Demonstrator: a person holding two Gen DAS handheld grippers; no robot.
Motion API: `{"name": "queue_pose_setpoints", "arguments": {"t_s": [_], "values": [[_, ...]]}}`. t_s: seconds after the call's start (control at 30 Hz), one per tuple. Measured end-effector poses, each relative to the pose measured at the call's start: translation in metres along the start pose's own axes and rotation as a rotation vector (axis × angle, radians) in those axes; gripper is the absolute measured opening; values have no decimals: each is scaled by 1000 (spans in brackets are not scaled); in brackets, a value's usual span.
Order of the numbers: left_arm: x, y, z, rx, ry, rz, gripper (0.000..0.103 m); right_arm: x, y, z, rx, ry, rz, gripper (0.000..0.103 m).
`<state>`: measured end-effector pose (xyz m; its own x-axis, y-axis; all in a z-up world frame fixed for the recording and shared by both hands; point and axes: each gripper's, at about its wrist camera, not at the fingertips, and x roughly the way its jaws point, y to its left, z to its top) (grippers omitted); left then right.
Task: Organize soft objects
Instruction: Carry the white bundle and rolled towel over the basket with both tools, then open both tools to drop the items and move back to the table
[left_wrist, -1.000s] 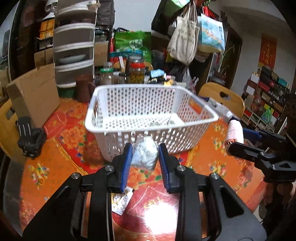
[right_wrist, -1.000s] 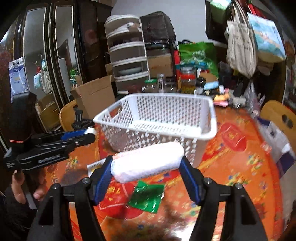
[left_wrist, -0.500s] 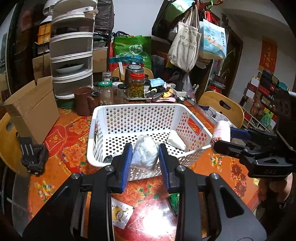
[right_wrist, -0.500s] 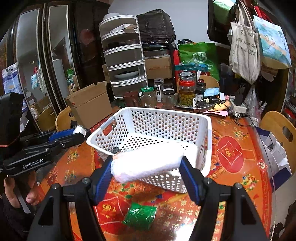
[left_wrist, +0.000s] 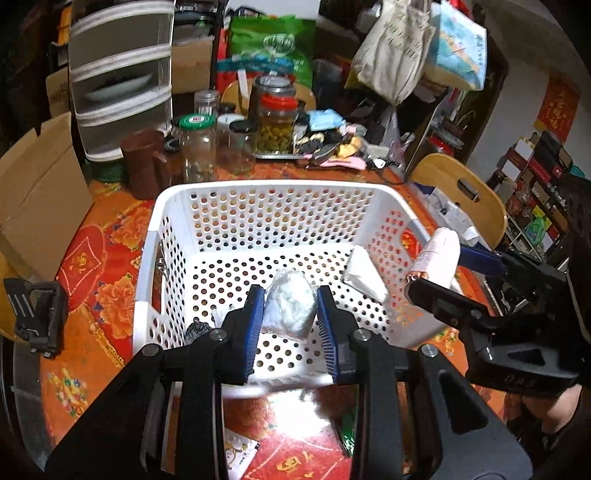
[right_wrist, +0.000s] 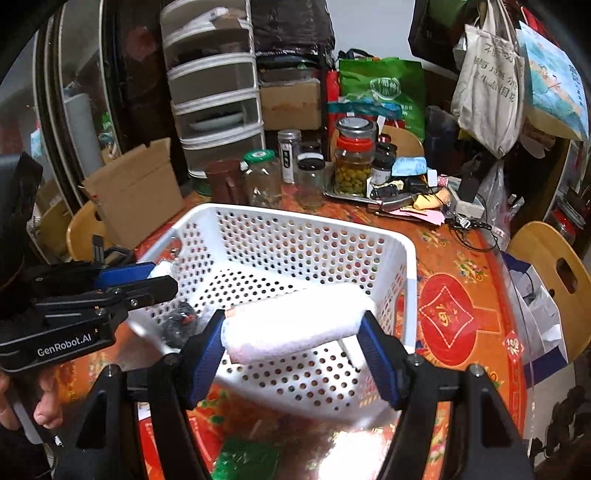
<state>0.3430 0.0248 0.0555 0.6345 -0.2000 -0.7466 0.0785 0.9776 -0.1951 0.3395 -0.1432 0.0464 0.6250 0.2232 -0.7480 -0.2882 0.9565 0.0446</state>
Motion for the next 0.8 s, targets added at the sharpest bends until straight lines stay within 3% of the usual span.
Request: {"name": "queue_pose_setpoints", "arguments": {"t_s": [0.43,0.7,0.73,0.77,0.8], "values": [[78,25,11,-60,168,64,27,75,1,4,-20,190,-3,70],[87,31,10,-73,160,63,28,83,-4,2,2,191,-2,73],[86,32,10,-75,158,54,31,82,-6,2,9,183,-2,75],[84,32,11,-80,155,38,44,79,-7,3,16,173,-1,76],[80,33,11,-88,143,29,66,76,-8,4,23,159,-3,80]]}}
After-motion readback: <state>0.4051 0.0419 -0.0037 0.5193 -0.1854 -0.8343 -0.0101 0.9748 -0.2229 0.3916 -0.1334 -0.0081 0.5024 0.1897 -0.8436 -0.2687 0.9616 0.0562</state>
